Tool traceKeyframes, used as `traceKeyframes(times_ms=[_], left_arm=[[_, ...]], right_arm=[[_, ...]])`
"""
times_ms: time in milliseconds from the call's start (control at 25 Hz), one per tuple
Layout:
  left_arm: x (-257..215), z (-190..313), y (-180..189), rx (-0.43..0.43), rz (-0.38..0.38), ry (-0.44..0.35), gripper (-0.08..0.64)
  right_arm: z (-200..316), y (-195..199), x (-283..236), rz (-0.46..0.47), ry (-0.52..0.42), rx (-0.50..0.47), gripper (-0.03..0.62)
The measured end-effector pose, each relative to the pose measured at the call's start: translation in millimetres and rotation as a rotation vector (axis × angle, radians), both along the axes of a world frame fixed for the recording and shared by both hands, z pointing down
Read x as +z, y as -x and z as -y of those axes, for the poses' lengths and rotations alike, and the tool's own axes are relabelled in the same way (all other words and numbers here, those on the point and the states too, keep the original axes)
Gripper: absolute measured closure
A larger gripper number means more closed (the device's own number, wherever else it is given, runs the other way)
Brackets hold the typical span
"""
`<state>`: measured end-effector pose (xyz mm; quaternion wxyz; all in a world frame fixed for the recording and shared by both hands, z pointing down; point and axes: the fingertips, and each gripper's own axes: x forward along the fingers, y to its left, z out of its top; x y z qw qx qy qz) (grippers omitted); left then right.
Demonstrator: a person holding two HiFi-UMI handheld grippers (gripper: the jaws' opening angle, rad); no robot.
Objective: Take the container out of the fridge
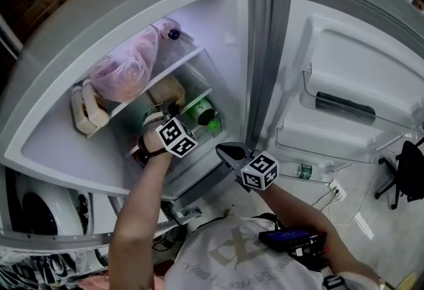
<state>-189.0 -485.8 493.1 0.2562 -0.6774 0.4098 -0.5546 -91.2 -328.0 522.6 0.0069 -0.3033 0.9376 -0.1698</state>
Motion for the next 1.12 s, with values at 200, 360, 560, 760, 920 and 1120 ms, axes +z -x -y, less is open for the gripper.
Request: traceKeyframes(times_ms=[200, 360, 560, 760, 920, 1120], left_arm=[[-0.5, -0.4, -1.0, 0.004, 0.020, -0.010, 0.512], [-3.7, -7.0, -4.8, 0.021, 0.020, -0.039, 0.514], [-12.5, -22.4, -14.4, 0.043, 0.005, -0.063, 0.514], [-15.0, -43.6, -23.5, 0.062, -0.017, -0.071, 0.514], [-13.1, -58.9, -26.9, 0.065, -0.034, -0.072, 0.514], [-16.2, -82.7, -33.4, 0.069, -0.046, -0.086, 0.514]], right_arm=[[0.6, -4.3, 0.3, -0.005, 0.002, 0.012, 0.584], [-2.0, -5.7, 0.4, -0.007, 0.001, 0.015, 0.584], [-8.8, -8.2, 2.4, -0.006, 0.006, 0.019, 0.584], [-14.3, -16.6, 5.7, -0.015, 0.010, 0.032, 0.584], [-23.3, -20.5, 8.5, -0.016, 0.018, 0.034, 0.584], [-34.7, -24.8, 8.2, -0.027, 0.013, 0.019, 0.584]])
